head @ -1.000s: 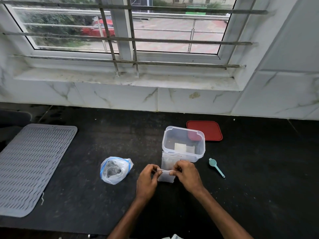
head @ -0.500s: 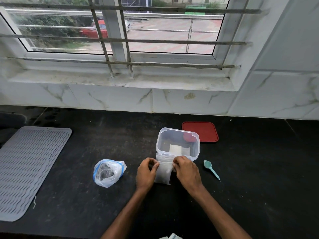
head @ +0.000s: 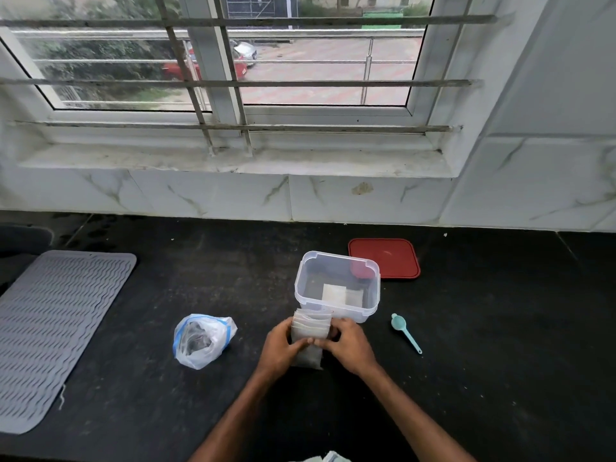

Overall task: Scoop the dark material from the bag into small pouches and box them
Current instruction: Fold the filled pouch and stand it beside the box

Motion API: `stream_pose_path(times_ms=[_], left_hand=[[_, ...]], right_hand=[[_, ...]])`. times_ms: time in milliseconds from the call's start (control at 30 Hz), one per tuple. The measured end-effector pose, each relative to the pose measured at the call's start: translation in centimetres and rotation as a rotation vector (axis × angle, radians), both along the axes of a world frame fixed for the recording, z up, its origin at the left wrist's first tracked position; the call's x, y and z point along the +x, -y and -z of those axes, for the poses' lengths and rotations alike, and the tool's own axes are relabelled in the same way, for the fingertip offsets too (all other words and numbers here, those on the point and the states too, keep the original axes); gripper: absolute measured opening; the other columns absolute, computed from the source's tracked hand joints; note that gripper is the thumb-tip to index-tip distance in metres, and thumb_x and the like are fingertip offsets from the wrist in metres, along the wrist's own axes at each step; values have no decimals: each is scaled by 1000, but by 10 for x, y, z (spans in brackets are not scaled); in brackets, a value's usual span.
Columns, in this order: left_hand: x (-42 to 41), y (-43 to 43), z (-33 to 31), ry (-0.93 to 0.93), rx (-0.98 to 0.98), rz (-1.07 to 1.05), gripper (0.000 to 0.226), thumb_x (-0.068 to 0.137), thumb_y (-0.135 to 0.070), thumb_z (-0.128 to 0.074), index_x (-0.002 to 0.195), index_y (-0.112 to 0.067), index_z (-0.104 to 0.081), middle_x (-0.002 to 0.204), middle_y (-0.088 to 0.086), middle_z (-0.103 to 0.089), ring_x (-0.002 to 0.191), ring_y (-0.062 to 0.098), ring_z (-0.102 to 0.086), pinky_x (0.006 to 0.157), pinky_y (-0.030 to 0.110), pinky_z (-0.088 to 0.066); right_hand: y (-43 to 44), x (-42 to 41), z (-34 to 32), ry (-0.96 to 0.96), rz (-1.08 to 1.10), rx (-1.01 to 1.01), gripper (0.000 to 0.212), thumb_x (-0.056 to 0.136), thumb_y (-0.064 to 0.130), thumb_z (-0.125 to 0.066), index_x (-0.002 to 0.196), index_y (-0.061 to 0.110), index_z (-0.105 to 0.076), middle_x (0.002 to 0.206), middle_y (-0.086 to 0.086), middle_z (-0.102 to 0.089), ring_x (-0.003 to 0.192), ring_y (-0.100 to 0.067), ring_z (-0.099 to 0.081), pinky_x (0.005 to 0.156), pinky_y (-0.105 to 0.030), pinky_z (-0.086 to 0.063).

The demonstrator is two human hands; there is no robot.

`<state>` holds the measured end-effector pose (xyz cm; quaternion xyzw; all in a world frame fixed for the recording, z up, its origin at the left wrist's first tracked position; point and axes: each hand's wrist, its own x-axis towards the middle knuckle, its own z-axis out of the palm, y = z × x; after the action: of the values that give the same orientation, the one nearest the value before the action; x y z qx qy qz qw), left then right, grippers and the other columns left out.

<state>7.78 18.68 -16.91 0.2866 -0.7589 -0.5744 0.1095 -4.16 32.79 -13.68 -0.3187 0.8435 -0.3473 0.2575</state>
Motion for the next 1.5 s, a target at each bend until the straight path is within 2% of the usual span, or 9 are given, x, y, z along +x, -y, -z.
stream_pose_path(times_ms=[200,433,633,800,900,1000,1167,1333,1500], left_hand=[[-8,-7,0,7,-74,-119,44,66,-44,-78,105,-24,-71,100,-7,-74,94,7,-70,86,42,-57],[-19,-7,-8,5,-45,-91,39,71,-36,-82,107,-26,-70,100,-12,-75,95,4,-70,88,41,-57],[-14,2,-25,37,-17,-45,53,74,-35,-84,118,-27,-55,115,-12,-65,107,6,-64,89,31,-57],[-9,9,-45,-84,-214,-333,34,84,-37,-74,113,-31,-57,113,-14,-61,105,5,-58,90,36,-53],[-13,9,-60,-111,-255,-334,28,88,-30,-71,111,-35,-55,113,-12,-59,105,7,-58,90,40,-54],[-15,2,-72,-150,-297,-302,30,88,-19,-69,110,-34,-56,111,-14,-58,102,8,-59,87,41,-55],[-8,-7,-74,-166,-333,-272,28,89,-17,-68,110,-32,-57,111,-16,-58,98,9,-63,80,39,-57],[1,-11,-76,-142,-343,-325,27,88,-14,-68,107,-30,-59,107,-15,-60,90,8,-63,77,37,-56],[0,-21,-80,-100,-348,-343,26,88,-14,-68,105,-30,-59,105,-14,-61,87,5,-63,75,35,-57]], right_hand=[[2,0,-6,-114,79,76,25,81,43,-73,100,28,-73,95,9,-64,86,-12,-61,71,-27,-46],[6,5,-6,-238,148,95,17,89,38,-65,93,22,-68,95,6,-67,87,-16,-66,76,-34,-54],[-4,-1,-25,-342,120,177,31,89,53,-63,98,23,-68,90,4,-72,83,-17,-69,75,-38,-58],[6,-40,-67,-452,128,99,26,91,42,-66,90,18,-74,85,-5,-74,79,-26,-69,71,-39,-57],[32,-79,-62,-419,5,149,18,91,22,-68,106,13,-73,101,-8,-74,94,-27,-69,81,-35,-55],[54,-103,-45,-475,-291,353,45,91,10,-64,134,24,-59,129,-3,-64,118,-25,-59,93,-37,-50],[72,-104,-29,-576,-659,527,52,90,6,-64,133,35,-59,130,-3,-56,122,-24,-54,96,-39,-49],[69,-108,-32,-625,-657,537,34,89,5,-59,114,26,-69,117,-1,-65,108,-24,-64,84,-37,-52],[58,-110,-38,-713,-598,449,29,85,2,-54,99,22,-71,104,0,-71,96,-25,-67,64,-29,-43]])
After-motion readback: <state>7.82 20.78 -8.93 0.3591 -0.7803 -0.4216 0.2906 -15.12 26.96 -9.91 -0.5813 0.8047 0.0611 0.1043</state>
